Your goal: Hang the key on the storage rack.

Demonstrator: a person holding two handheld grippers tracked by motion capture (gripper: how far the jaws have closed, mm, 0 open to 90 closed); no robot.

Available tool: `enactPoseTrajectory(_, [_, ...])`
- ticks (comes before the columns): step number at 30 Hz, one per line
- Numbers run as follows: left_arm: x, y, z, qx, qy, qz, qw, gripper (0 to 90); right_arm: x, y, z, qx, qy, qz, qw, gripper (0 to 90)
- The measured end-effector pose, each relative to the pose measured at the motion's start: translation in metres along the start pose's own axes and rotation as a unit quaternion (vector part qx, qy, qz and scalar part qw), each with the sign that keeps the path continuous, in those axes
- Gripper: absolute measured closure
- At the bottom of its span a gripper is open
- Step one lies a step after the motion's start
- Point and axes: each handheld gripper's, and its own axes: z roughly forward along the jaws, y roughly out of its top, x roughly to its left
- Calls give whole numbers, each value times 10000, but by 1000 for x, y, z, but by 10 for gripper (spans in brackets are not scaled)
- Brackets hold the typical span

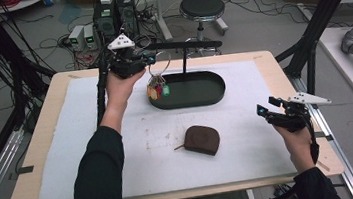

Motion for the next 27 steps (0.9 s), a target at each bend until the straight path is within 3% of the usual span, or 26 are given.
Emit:
enactPoseTrajectory(8, [13, 0, 13, -72, 156, -205, 9996, 864, 0, 0, -2, -22, 0, 23, 10000, 347])
enactPoseTrajectory(17, [22, -8, 23, -88, 380, -268, 9989, 864, -4, -1, -5, -46, -8, 60, 10000, 347])
enactPoseTrajectory(21, [28, -13, 25, -105, 443, -456, 9979, 864, -3, -2, -5, -49, -2, 42, 10000, 347])
enactPoseTrajectory(27, [30, -18, 27, -31, 564, -446, 9974, 864, -3, -1, -5, -52, -3, 46, 10000, 347])
